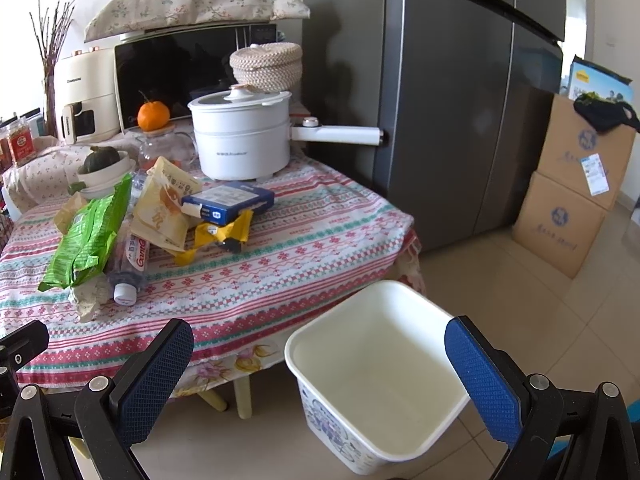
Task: Collect trash
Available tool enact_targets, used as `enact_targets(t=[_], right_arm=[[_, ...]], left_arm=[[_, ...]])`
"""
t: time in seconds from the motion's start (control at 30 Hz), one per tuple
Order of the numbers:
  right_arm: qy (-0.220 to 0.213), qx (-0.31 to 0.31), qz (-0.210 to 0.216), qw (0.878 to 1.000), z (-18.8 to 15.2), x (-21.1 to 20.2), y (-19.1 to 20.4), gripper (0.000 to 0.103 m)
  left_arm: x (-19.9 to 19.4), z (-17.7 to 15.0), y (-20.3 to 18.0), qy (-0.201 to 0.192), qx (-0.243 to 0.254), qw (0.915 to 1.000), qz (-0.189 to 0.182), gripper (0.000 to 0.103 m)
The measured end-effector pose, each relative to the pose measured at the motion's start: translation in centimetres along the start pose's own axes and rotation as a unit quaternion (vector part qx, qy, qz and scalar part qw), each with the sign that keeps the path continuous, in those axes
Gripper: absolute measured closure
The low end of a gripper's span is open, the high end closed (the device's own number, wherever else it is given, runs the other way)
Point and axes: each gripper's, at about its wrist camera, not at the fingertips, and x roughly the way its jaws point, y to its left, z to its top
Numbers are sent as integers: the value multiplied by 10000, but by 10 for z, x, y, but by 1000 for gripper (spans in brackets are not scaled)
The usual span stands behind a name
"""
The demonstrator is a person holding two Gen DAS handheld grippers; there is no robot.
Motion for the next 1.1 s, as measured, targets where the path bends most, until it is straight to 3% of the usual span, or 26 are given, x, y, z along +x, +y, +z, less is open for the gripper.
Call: enact_targets(t=[0.7, 0.87, 0.93, 1.1], right_arm=[[84, -66, -114, 9999, 3, 11, -1, 0], [89, -238, 38, 9997, 10, 19, 3, 0], [106, -273, 196, 9994, 16, 24, 2, 0], [340, -575, 507, 9965, 35, 47, 6, 0]], left_arm=[[7, 6, -2, -91, 39, 9999, 90, 0], [13, 16, 2, -96, 130, 9997, 182, 0], [19, 22, 5, -3, 278, 9993, 243, 0], [43, 42, 23, 479, 272, 9983, -175, 0]])
